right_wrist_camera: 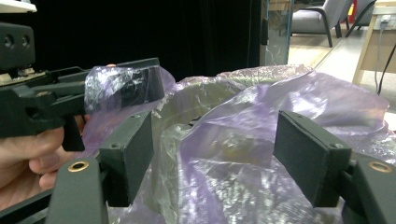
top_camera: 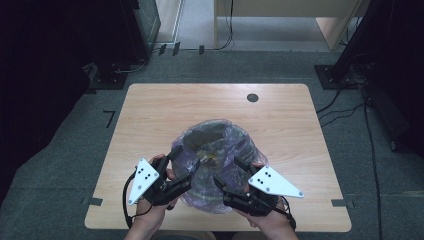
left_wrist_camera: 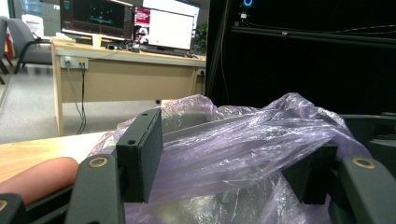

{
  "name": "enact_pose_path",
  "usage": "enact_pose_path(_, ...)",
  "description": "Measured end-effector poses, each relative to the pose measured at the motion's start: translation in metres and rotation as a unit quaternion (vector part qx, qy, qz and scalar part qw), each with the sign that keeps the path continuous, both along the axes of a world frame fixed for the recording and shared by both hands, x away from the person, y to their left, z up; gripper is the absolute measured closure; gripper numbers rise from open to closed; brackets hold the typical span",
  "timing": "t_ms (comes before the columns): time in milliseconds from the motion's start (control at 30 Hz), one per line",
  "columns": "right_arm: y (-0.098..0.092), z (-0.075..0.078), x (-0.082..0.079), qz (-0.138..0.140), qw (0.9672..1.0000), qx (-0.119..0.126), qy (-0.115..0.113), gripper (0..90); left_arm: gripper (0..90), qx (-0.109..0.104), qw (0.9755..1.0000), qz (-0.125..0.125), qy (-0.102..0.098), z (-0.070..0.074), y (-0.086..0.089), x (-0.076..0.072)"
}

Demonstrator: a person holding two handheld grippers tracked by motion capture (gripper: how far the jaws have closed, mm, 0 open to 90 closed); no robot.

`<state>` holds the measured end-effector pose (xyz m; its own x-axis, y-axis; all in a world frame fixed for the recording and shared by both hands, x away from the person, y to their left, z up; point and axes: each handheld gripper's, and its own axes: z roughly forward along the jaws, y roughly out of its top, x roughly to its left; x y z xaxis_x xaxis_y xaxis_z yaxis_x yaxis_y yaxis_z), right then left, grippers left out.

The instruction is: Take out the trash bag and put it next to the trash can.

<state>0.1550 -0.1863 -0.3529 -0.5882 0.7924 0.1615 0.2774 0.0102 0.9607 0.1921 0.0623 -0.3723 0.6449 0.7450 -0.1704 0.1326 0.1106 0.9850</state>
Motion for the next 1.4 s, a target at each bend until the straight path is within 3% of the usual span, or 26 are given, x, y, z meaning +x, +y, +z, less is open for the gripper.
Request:
enact_pose_path(67, 0.000, 0.000, -0.001, -0.002, 1.0000, -0.002, -0.002, 31.9, 35.5, -0.001, 1.0000, 0.001, 0.000, 0.000, 0.000, 0.000)
enact_pose_path(100, -0.001, 0.000, -0.003, -0.008, 0.9999, -0.007, -0.005, 37.6, 35.5, 0.000, 1.0000, 0.000, -0.001, 0.001, 0.000, 0.000)
enact_pose_path(133, -0.002, -0.001, -0.004, -0.015, 0.9998, -0.011, -0.006, 45.2, 35.6, 0.000, 1.0000, 0.000, -0.001, 0.001, 0.000, 0.000)
enact_pose_path(167, -0.003, -0.001, -0.004, -0.017, 0.9997, -0.019, 0.002, 64.3, 35.6, 0.001, 1.0000, -0.001, -0.001, 0.001, -0.001, -0.001)
enact_pose_path(200, -0.003, -0.001, -0.004, -0.017, 0.9997, -0.019, 0.002, 64.3, 35.6, 0.001, 1.0000, -0.003, -0.002, 0.002, -0.002, -0.001)
enact_pose_path(300, -0.001, -0.002, -0.005, 0.007, 0.9998, -0.020, 0.004, 82.6, 35.6, 0.002, 1.0000, -0.009, -0.004, 0.004, -0.005, -0.003)
enact_pose_path(400, 0.002, -0.001, -0.006, 0.018, 0.9997, -0.013, 0.001, 84.3, 35.6, 0.001, 0.9999, -0.017, -0.002, 0.005, -0.007, -0.004)
enact_pose_path(600, 0.013, 0.008, -0.005, 0.055, 0.9981, 0.029, -0.003, 84.2, 35.5, -0.015, 0.9993, -0.034, 0.003, 0.009, -0.011, -0.006)
enact_pose_path(667, 0.016, 0.011, -0.007, 0.056, 0.9979, 0.026, -0.016, 76.2, 35.3, -0.017, 0.9992, -0.035, 0.001, 0.010, -0.011, -0.007)
enact_pose_path(700, 0.017, 0.012, -0.009, 0.048, 0.9984, 0.018, -0.024, 69.5, 35.1, -0.016, 0.9993, -0.035, 0.002, 0.010, -0.010, -0.007)
enact_pose_path(800, 0.010, 0.012, -0.011, 0.030, 0.9991, 0.010, -0.030, 60.7, 34.7, -0.016, 0.9996, -0.025, 0.003, 0.009, -0.004, -0.005)
enact_pose_path(867, 0.002, 0.012, -0.013, -0.004, 0.9993, 0.000, -0.036, 53.8, 34.6, -0.016, 0.9997, -0.019, 0.007, 0.007, 0.001, -0.005)
enact_pose_path(1000, -0.013, 0.007, -0.016, -0.038, 0.9990, -0.009, -0.021, 44.6, 34.4, -0.012, 0.9999, -0.008, 0.009, 0.005, 0.008, -0.005)
enact_pose_path(1133, -0.017, 0.002, -0.020, -0.049, 0.9984, -0.024, -0.010, 36.5, 34.3, -0.010, 0.9999, 0.000, 0.010, 0.003, 0.014, -0.005)
enact_pose_path(1267, -0.018, 0.000, -0.027, -0.045, 0.9983, -0.036, -0.008, 38.3, 34.1, -0.004, 0.9999, 0.005, 0.012, 0.000, 0.018, -0.006)
enact_pose_path(1400, -0.017, -0.005, -0.027, -0.037, 0.9980, -0.052, -0.002, 60.9, 33.9, 0.001, 0.9999, 0.004, 0.015, -0.001, 0.019, -0.006)
